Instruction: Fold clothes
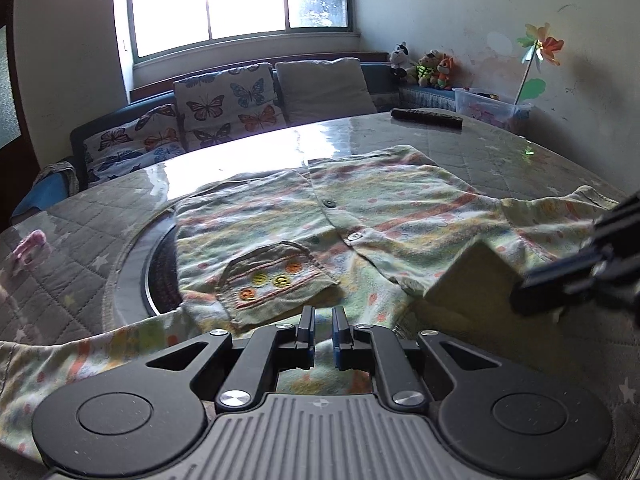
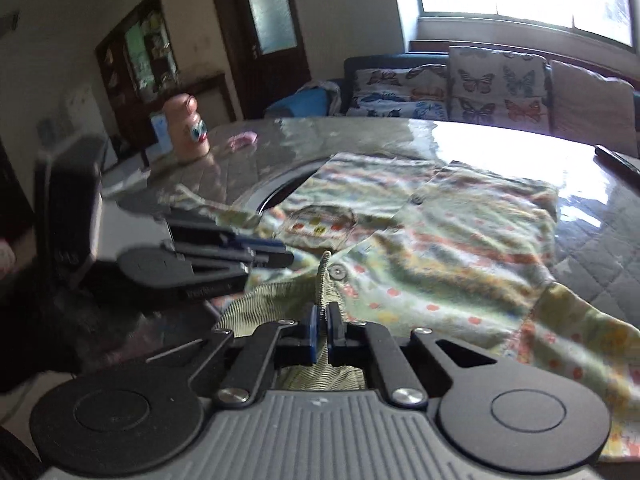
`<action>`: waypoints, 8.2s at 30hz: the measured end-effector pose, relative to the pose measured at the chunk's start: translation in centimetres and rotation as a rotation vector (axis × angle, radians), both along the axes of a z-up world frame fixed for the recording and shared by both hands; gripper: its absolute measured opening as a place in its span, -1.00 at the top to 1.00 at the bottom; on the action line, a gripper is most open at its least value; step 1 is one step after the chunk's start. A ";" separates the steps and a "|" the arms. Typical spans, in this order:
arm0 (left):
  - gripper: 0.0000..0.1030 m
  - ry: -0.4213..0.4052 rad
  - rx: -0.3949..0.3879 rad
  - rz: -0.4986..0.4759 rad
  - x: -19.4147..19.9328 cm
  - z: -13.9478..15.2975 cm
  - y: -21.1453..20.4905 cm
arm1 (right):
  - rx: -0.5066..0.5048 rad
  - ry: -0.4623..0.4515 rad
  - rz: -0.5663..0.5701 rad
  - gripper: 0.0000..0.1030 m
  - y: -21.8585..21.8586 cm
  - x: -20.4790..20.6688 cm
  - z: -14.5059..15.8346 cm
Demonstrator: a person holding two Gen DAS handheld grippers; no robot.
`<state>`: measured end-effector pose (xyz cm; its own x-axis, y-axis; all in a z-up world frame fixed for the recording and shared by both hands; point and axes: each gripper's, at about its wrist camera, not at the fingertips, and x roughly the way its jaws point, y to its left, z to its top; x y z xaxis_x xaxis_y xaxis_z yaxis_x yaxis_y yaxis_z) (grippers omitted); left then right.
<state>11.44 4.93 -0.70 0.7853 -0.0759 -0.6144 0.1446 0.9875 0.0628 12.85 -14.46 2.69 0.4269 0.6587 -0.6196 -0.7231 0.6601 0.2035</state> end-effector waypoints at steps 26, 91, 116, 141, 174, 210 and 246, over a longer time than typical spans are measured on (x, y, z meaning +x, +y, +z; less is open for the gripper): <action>0.59 -0.001 -0.077 -0.173 -4.3 -0.7 -0.8 | 0.073 0.079 0.035 0.81 0.5 1.0 0.0; 0.56 -0.044 0.042 -0.231 -3.1 -0.7 -4.8 | -0.130 -0.115 -0.140 0.48 -3.6 -1.6 -3.9; 0.55 0.008 0.031 -0.373 -0.6 -1.3 -11.3 | -0.146 -0.089 -0.925 0.25 -23.4 3.8 -5.1; 0.18 -0.072 0.025 -0.334 -2.0 1.0 -9.5 | 0.044 -0.162 -0.853 0.87 -22.7 4.6 0.6; -0.04 -0.108 -0.028 0.011 -6.1 1.0 2.0 | 0.008 -0.166 -0.067 0.39 2.3 -0.2 2.3; 0.05 -0.023 -0.029 0.011 -2.6 -0.7 1.1 | -0.106 -0.120 -0.182 0.21 -0.7 5.3 -2.2; -0.73 -0.082 -0.088 0.751 -7.7 0.5 20.2 | -0.176 -0.206 0.097 -0.51 8.9 -0.8 -3.0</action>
<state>3.73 25.14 -0.23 0.6885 0.4511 -0.5678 -0.5698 0.8209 -0.0389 12.02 -5.56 -0.28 0.4957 0.5924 -0.6351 -0.7990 0.5977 -0.0660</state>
